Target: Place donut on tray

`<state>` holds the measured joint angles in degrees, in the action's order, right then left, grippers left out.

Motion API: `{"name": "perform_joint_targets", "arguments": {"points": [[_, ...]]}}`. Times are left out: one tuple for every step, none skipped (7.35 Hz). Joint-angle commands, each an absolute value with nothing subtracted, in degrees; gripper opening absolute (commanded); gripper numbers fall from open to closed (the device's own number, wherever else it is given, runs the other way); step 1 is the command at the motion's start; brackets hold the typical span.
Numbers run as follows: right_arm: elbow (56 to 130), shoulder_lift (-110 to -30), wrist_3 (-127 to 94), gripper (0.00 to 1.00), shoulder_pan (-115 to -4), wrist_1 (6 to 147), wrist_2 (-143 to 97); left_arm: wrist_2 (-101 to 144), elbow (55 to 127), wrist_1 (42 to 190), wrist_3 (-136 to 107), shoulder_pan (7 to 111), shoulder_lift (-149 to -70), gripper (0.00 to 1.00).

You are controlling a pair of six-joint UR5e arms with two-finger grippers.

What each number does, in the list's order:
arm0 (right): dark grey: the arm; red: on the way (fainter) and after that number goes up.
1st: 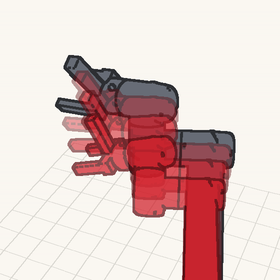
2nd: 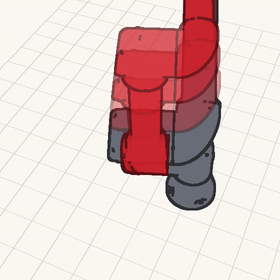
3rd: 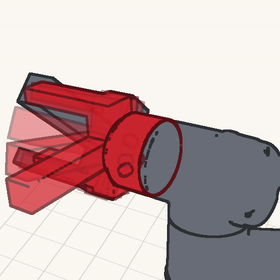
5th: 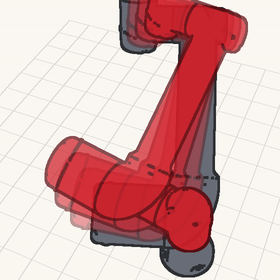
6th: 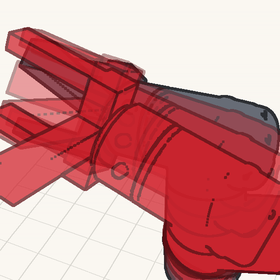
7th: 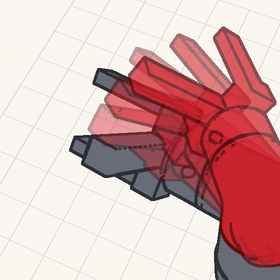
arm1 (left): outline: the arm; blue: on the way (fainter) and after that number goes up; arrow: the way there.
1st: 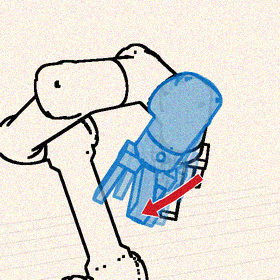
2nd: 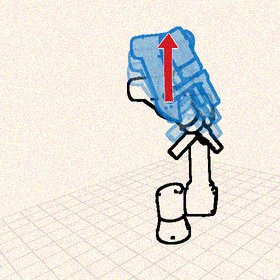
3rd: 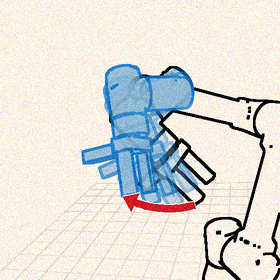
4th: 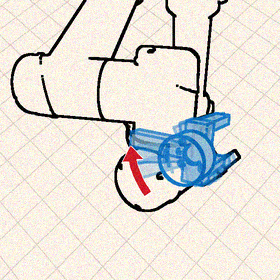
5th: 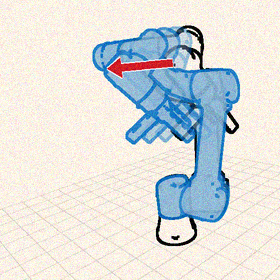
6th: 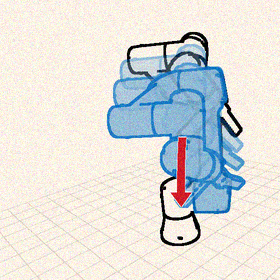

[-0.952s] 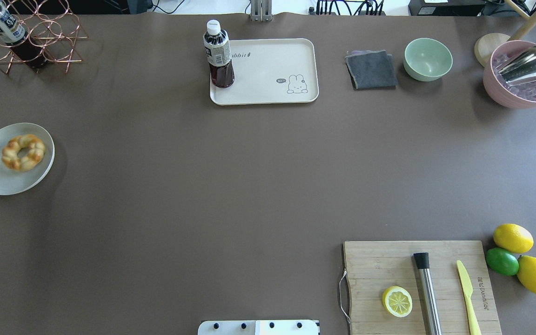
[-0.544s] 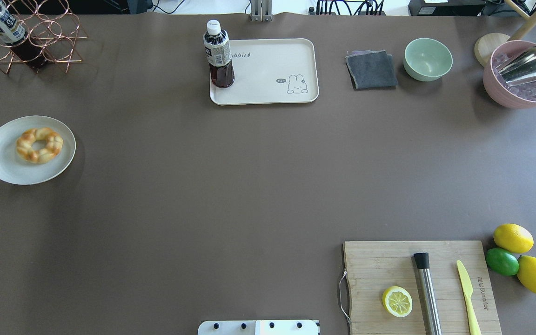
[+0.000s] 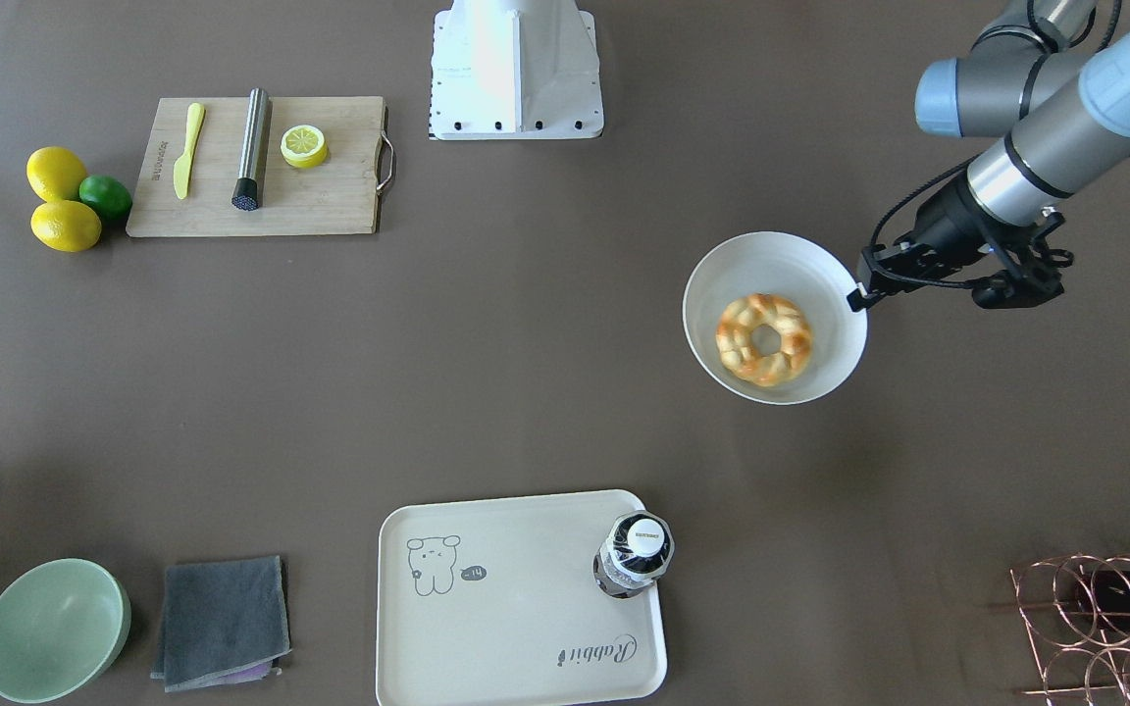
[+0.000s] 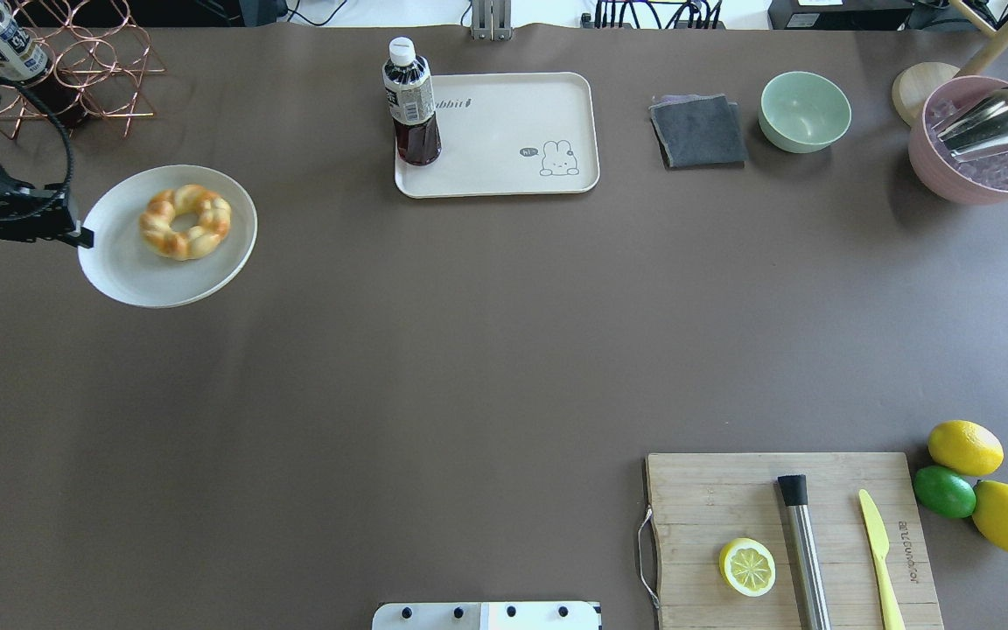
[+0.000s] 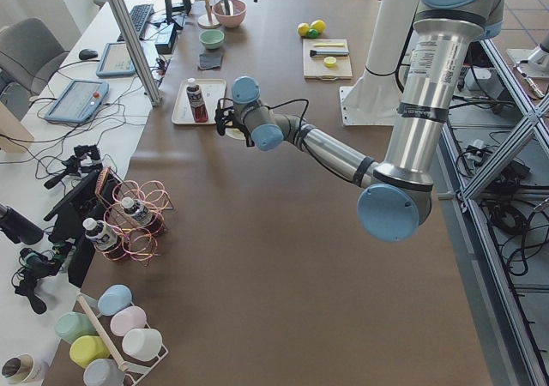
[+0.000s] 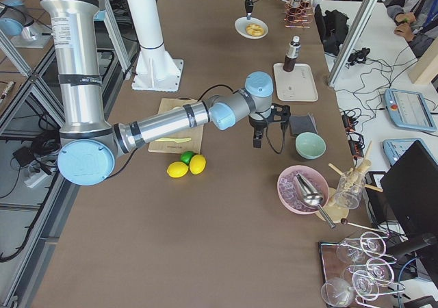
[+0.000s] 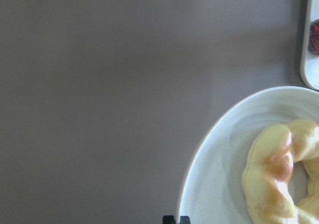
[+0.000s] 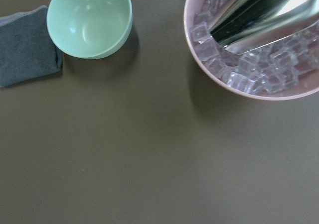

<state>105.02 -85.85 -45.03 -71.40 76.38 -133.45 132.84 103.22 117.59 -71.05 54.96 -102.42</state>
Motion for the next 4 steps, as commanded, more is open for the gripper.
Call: {"name": "perform_joint_targets", "arguments": {"points": [[109.8, -81.0, -62.3, 1.0, -59.8, 76.5, -127.6, 125.2, 105.8, 108.5, -84.2, 45.6, -113.2, 0.0], [111.3, -79.7, -67.4, 1.0, -55.1, 76.5, -124.5, 121.6, 107.3, 101.8, -86.3, 42.7, -117.7, 0.0], [112.4, -78.8, -71.3, 1.0, -52.1, 76.5, -123.1, 117.4, 107.1, 95.4, -89.1, 38.4, -123.4, 0.0], [113.4, -78.1, -72.4, 1.0, -50.1, 76.5, -123.0, 112.9, 107.1, 91.7, -90.3, 35.2, -126.8, 0.0]]}}
